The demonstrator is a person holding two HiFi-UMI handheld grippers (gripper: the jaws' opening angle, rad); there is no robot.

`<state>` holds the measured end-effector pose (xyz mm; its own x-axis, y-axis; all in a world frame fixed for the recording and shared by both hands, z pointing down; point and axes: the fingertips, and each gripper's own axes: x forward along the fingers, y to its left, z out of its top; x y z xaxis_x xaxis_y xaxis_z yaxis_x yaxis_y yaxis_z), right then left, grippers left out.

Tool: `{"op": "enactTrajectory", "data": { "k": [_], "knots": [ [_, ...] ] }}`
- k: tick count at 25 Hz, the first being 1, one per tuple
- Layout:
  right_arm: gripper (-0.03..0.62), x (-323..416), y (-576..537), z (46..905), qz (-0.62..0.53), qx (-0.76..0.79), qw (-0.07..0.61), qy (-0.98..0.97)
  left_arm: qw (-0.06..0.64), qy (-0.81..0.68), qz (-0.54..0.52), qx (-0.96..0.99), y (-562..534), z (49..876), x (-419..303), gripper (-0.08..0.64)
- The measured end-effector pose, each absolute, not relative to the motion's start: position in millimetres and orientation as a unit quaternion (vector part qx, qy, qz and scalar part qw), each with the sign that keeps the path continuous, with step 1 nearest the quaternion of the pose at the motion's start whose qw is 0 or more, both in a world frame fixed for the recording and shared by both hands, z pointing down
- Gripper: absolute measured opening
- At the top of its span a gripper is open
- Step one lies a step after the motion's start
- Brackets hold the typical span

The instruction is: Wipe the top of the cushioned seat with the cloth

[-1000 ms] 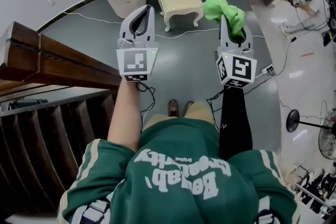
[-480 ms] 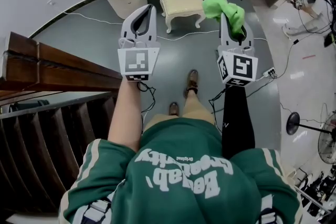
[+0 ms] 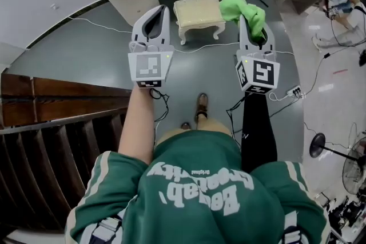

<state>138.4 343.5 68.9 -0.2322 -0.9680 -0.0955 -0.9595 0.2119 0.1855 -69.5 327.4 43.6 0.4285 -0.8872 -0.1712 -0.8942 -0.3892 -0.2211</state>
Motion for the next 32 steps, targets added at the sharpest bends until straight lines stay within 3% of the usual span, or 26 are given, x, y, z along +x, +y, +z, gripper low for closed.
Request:
{"op": "enactTrajectory", "data": {
  "k": [13,32],
  "knots": [
    [0.086,164.2,243.1,87.1,-0.094,0.583,0.015,-0.807,0.142,0.563,0.001,-0.814,240.8,58.4,-30.8,0.015],
    [0.086,143.1,95.1,124.9,-0.060,0.588,0.049,-0.805,0.099,0.551,-0.028,-0.828,76.1,103.2,-45.5,0.015]
  ]
}}
